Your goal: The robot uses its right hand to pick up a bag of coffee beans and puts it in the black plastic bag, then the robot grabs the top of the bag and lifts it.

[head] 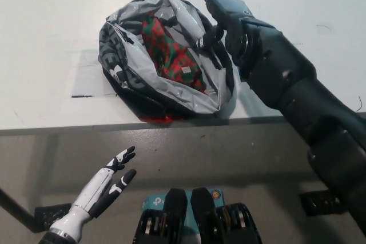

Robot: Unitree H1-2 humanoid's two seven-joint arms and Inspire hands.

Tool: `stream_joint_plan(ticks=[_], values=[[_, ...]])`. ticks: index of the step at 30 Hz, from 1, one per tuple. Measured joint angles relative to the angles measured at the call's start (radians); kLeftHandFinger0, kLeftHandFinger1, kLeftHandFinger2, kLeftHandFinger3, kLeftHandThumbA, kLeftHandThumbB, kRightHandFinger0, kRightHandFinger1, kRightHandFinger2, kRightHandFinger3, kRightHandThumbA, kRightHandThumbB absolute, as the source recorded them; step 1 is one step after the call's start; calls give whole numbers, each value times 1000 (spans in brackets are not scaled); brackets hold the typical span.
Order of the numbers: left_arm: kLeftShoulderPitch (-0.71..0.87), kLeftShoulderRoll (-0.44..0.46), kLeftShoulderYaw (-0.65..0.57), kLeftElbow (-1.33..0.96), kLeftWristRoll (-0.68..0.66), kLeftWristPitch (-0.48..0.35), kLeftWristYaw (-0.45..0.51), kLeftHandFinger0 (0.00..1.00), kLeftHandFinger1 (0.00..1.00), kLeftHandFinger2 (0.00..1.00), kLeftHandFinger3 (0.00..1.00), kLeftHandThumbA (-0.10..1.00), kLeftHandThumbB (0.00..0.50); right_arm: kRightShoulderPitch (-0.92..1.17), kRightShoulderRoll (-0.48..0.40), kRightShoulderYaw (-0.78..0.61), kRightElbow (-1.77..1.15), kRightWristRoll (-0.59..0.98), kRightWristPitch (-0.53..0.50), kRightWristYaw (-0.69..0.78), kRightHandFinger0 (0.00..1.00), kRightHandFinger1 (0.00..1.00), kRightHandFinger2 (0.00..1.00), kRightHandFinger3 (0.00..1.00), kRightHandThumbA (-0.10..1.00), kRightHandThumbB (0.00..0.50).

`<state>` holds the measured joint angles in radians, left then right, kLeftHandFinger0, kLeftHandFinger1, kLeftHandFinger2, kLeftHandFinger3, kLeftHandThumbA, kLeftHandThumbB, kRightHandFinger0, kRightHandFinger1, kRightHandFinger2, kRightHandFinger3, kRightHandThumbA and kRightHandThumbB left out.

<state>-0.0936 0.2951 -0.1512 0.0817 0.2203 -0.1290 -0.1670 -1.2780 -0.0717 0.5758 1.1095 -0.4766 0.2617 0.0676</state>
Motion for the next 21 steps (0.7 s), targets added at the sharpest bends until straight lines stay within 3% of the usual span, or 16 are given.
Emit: stream_joint_plan(ticks=[16,18,21], values=[[-12,0,0,0,7,0,-19,1000,1000,1000,1000,1000,147,32,37,-31,42,-6,5,-19,1000,1000,1000,1000,917,500],[-13,0,0,0,8,0,-21,1000,1000,1000,1000,1000,146,32,41,-31,41,-8,10,-19,1000,1000,1000,1000,858,498],[-13,0,0,0,9,0,-24,1000,1000,1000,1000,1000,166,33,44,-32,42,-10,27,-18,1000,1000,1000,1000,724,442]])
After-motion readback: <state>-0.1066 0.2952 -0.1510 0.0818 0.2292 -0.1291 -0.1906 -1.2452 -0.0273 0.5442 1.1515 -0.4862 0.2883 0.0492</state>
